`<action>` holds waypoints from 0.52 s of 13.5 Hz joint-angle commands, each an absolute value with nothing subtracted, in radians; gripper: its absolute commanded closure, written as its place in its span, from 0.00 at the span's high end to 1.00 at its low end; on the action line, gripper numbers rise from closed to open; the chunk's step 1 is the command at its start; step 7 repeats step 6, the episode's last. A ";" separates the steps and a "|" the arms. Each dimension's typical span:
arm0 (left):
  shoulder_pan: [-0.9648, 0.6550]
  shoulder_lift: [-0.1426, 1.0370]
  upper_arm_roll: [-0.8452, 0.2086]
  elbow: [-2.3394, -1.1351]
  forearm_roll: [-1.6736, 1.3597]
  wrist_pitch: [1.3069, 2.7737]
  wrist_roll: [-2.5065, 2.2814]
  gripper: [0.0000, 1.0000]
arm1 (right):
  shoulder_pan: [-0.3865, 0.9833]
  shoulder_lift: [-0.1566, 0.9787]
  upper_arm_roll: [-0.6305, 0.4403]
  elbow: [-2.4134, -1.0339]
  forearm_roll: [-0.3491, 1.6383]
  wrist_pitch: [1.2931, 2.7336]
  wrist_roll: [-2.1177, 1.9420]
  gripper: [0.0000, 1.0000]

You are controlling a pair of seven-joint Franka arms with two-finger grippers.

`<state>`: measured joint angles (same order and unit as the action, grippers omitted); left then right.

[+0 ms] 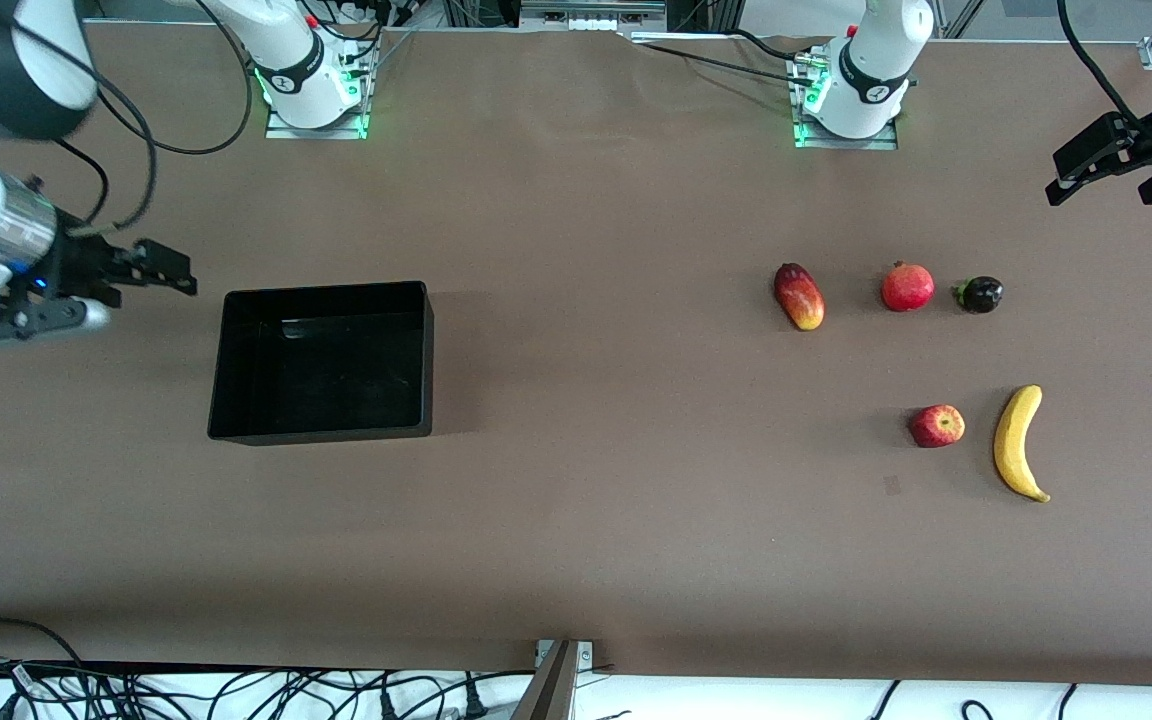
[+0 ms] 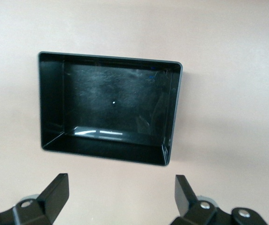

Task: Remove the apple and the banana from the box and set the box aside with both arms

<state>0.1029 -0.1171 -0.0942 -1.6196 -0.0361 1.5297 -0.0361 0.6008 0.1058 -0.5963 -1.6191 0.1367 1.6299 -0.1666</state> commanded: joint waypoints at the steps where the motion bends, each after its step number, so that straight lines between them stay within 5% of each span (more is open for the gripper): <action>1: 0.097 -0.104 -0.084 -1.592 -0.054 1.508 -0.014 1.00 | 0.460 0.035 -0.441 -1.615 0.095 1.597 -0.152 1.00; 4: 0.097 -0.104 -0.084 -1.595 -0.054 1.508 -0.015 1.00 | 0.225 0.032 -0.224 -1.611 0.092 1.595 -0.152 1.00; 7: 0.097 -0.104 -0.084 -1.595 -0.054 1.508 -0.017 1.00 | 0.177 0.034 -0.195 -1.611 0.092 1.597 -0.155 1.00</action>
